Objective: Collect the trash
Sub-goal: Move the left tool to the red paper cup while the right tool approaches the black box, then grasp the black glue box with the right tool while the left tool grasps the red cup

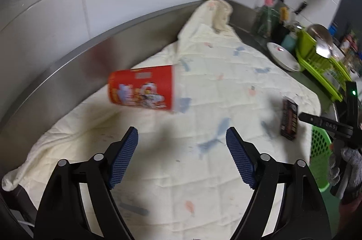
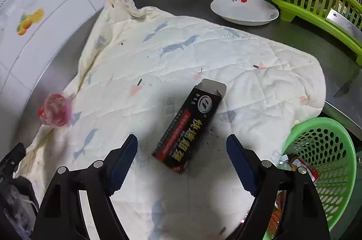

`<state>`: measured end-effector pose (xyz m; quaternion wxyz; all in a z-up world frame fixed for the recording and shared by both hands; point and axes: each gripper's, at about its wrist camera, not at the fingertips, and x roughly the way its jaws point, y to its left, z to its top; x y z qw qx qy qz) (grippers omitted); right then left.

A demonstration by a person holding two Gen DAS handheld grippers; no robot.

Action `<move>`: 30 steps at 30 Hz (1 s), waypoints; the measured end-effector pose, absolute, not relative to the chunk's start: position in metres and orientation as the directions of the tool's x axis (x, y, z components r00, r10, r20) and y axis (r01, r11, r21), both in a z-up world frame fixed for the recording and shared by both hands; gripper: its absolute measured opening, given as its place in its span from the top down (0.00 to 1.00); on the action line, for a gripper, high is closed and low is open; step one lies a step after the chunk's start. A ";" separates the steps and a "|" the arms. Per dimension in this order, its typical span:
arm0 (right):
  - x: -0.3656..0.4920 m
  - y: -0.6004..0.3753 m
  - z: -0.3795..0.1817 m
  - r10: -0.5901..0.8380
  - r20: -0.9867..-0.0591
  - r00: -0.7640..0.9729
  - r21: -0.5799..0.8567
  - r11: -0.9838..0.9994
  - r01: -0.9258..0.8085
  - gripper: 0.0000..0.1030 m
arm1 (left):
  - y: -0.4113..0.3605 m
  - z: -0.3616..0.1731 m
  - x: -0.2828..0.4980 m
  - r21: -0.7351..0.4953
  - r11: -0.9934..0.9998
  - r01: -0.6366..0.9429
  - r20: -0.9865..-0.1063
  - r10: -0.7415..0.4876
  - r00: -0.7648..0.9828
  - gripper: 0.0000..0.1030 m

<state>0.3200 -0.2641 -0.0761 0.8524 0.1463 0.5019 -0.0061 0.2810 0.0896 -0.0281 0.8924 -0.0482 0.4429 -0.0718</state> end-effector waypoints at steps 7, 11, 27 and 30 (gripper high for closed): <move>0.341 -0.252 -0.097 0.127 -0.883 0.452 0.229 0.957 0.178 0.26 | 0.129 -0.038 0.310 -0.216 0.973 -0.084 -0.820 -0.134 0.556 0.22; 0.349 -0.246 -0.103 0.118 -0.892 0.437 0.212 0.962 0.172 0.27 | 0.141 -0.043 0.322 -0.271 0.946 -0.177 -0.831 -0.137 0.539 0.22; 0.359 -0.245 -0.117 0.106 -0.912 0.396 0.173 0.975 0.137 0.40 | 0.134 -0.046 0.373 -0.376 0.797 -0.473 -0.837 -0.074 0.541 0.17; 0.359 -0.245 -0.117 0.116 -0.911 0.395 0.177 0.977 0.122 0.42 | 0.131 -0.055 0.382 -0.383 0.756 -0.530 -0.852 -0.068 0.518 0.17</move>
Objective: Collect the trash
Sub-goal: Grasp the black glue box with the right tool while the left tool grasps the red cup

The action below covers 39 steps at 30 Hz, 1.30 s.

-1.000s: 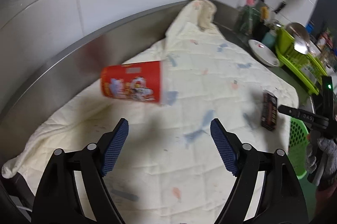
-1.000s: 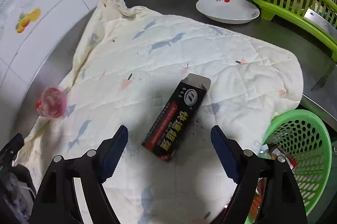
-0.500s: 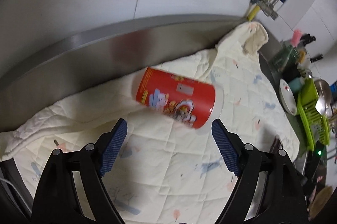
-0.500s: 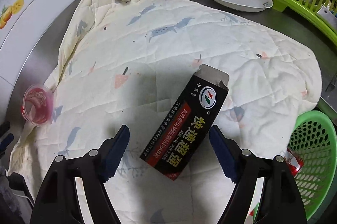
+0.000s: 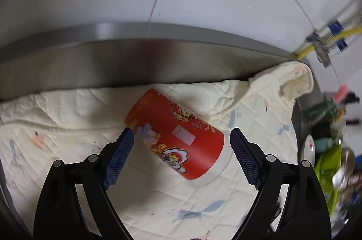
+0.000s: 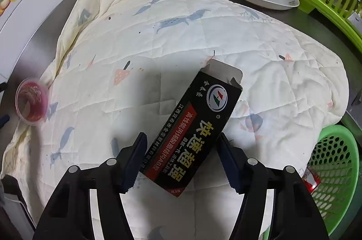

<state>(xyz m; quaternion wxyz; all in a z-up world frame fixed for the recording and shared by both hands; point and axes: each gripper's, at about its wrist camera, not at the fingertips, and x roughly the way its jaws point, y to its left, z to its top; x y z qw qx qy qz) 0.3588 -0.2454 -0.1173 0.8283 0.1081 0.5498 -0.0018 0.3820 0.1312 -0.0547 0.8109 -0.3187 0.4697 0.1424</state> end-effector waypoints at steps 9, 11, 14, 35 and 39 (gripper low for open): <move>0.354 -0.248 -0.116 0.159 -0.903 0.398 0.206 0.975 0.078 0.45 | 0.134 -0.081 0.393 -0.390 0.622 -0.679 -0.880 -0.036 0.473 0.17; 0.352 -0.249 -0.116 0.161 -0.903 0.399 0.205 0.976 0.069 0.45 | 0.135 -0.084 0.395 -0.383 0.600 -0.702 -0.885 -0.022 0.465 0.17; 0.350 -0.250 -0.116 0.169 -0.901 0.400 0.211 0.976 0.062 0.45 | 0.134 -0.088 0.401 -0.369 0.586 -0.721 -0.892 -0.006 0.451 0.17; 0.330 -0.248 -0.110 0.209 -0.887 0.411 0.246 0.969 0.038 0.54 | 0.130 -0.090 0.399 -0.456 0.574 -0.680 -0.832 -0.005 0.554 0.30; 0.324 -0.248 -0.108 0.203 -0.884 0.420 0.240 0.970 0.037 0.55 | 0.132 -0.087 0.391 -0.477 0.602 -0.640 -0.811 -0.021 0.584 0.33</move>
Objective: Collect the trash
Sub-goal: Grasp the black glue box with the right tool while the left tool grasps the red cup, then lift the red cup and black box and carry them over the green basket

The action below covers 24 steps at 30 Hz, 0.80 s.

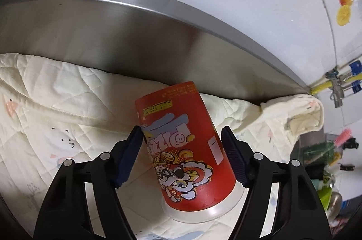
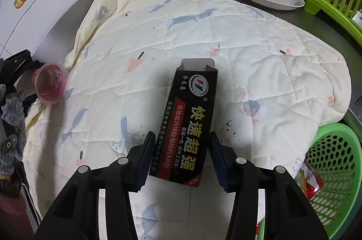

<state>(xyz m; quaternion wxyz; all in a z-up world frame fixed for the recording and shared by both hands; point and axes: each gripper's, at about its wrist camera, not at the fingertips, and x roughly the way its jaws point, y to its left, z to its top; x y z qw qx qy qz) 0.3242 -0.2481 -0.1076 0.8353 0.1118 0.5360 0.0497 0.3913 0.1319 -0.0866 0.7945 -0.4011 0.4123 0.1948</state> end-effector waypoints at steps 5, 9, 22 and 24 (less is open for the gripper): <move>0.323 -0.250 -0.107 0.209 -0.880 0.426 0.247 0.968 0.037 0.56 | 0.135 -0.086 0.392 -0.517 0.643 -0.564 -0.783 -0.089 0.616 0.34; 0.322 -0.252 -0.107 0.219 -0.878 0.426 0.262 0.964 0.043 0.56 | 0.124 -0.082 0.396 -0.502 0.740 -0.447 -0.754 -0.122 0.645 0.35; 0.311 -0.254 -0.105 0.239 -0.870 0.431 0.283 0.958 0.039 0.56 | 0.068 -0.068 0.396 -0.378 0.920 -0.102 -0.725 -0.226 0.651 0.36; 0.310 -0.255 -0.105 0.240 -0.870 0.430 0.284 0.958 0.040 0.56 | 0.063 -0.066 0.394 -0.367 0.928 -0.065 -0.722 -0.240 0.650 0.36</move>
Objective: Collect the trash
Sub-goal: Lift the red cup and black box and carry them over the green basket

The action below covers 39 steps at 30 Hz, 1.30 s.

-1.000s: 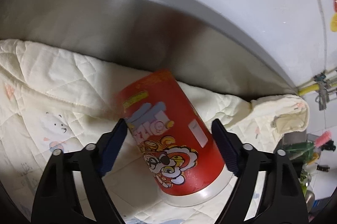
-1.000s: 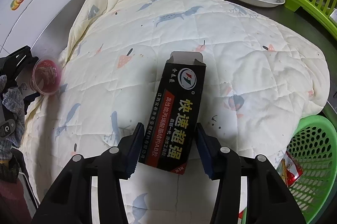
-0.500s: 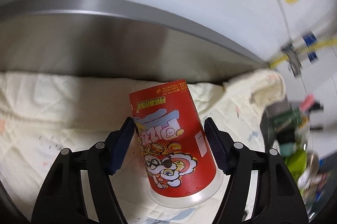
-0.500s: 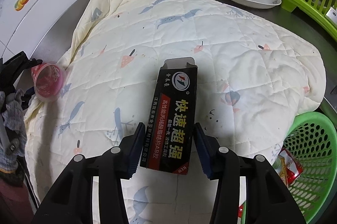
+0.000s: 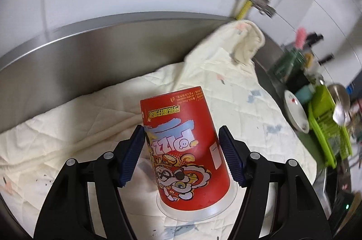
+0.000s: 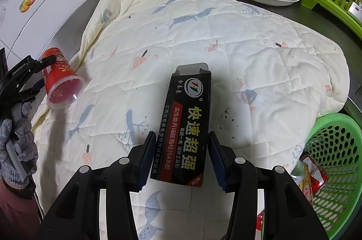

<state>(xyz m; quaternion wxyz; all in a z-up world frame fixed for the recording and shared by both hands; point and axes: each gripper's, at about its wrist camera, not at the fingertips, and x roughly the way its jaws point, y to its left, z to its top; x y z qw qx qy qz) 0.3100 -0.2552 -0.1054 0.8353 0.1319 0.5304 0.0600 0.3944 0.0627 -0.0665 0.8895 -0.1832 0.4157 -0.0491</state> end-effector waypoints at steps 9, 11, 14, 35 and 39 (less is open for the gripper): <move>0.308 -0.259 -0.106 0.239 -0.870 0.432 0.289 0.956 0.053 0.56 | 0.030 -0.075 0.392 -0.338 0.940 0.038 -0.723 -0.285 0.629 0.35; 0.308 -0.261 -0.107 0.244 -0.870 0.428 0.294 0.954 0.055 0.56 | 0.027 -0.076 0.390 -0.338 0.940 0.047 -0.721 -0.290 0.629 0.34; 0.306 -0.262 -0.110 0.250 -0.869 0.428 0.303 0.951 0.061 0.56 | 0.026 -0.082 0.389 -0.356 0.933 0.047 -0.731 -0.309 0.609 0.31; 0.243 -0.274 -0.071 0.317 -0.796 0.517 0.395 0.917 0.046 0.57 | -0.013 -0.048 0.301 -0.351 0.911 0.219 -0.681 -0.408 0.608 0.34; 0.225 -0.280 -0.067 0.305 -0.795 0.524 0.391 0.919 0.059 0.65 | -0.028 -0.043 0.281 -0.358 0.897 0.258 -0.665 -0.440 0.604 0.34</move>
